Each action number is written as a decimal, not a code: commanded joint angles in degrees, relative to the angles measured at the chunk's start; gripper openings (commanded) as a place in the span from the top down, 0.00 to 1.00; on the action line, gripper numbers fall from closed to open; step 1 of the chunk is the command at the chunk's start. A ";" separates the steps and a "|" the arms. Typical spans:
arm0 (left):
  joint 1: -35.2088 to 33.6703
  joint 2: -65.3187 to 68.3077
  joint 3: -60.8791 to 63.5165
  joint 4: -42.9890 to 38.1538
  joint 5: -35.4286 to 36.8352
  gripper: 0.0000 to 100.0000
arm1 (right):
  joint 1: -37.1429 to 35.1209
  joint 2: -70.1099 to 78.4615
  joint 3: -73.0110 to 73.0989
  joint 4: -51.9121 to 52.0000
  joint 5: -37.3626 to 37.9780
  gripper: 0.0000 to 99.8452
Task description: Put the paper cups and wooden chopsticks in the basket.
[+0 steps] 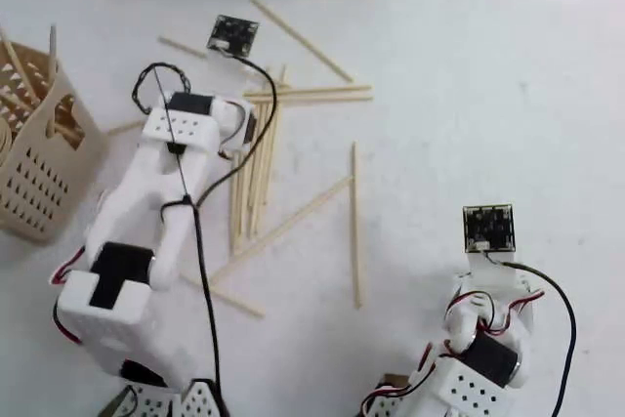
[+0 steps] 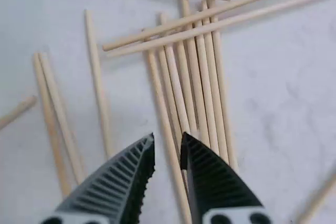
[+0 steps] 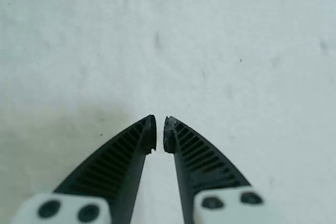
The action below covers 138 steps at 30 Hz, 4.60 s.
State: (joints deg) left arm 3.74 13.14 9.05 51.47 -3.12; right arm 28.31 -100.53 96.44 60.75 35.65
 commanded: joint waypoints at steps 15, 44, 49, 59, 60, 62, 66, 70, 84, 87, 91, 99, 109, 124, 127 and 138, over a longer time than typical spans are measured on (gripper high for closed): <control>0.57 10.95 -6.59 -1.49 0.09 0.90 | 0.66 -0.04 0.53 -0.13 -0.09 0.96; -1.54 15.78 -11.08 3.87 0.18 0.89 | 0.66 -0.04 0.53 -0.13 -0.09 0.96; -1.89 23.08 -22.59 13.36 0.62 0.89 | 0.66 -0.04 0.53 -0.13 -0.09 0.96; -2.15 35.56 -44.31 29.80 0.97 0.98 | 0.66 -0.04 0.53 -0.13 -0.09 0.96; -2.15 35.47 -44.57 30.51 0.88 0.98 | 0.66 -0.04 0.53 -0.13 -0.09 0.96; -2.51 33.89 -44.66 31.56 0.88 0.98 | 0.66 -0.04 0.53 -0.13 -0.09 0.96; -5.05 27.03 -44.40 34.37 1.14 0.98 | 0.66 -0.04 0.53 -0.13 -0.09 0.96; -7.08 19.47 -44.13 37.71 1.05 0.98 | 0.66 -0.04 0.53 -0.13 -0.09 0.96; -9.89 -13.41 -46.68 42.37 -2.90 0.98 | 0.66 -0.04 0.53 -0.13 -0.09 0.96; -14.29 -20.18 -46.68 38.07 -4.75 0.98 | 0.66 -0.04 0.53 -0.13 -0.09 0.96; -20.62 -27.82 -46.33 31.74 -5.71 0.98 | 0.66 -0.04 0.53 -0.13 -0.09 0.96; -31.69 -35.30 -44.22 19.16 -1.67 0.98 | 0.66 -0.04 0.53 -0.13 -0.09 0.96; -35.74 -35.03 -23.65 -4.48 2.11 0.98 | 0.66 -0.04 0.53 -0.13 -0.09 0.96; -37.14 -35.30 -6.33 -17.58 -0.79 0.98 | 0.66 -0.04 0.53 -0.13 -0.09 0.96; -37.14 -35.30 -4.84 -20.75 -1.14 0.98 | 0.66 -0.04 0.53 -0.13 -0.09 0.96; -36.53 -34.95 -2.55 -23.21 -1.23 0.89 | 0.66 -0.04 0.53 -0.13 -0.09 0.96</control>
State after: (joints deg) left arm -33.27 -20.79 6.77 29.67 -3.82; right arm 28.31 -100.53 96.44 60.75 35.65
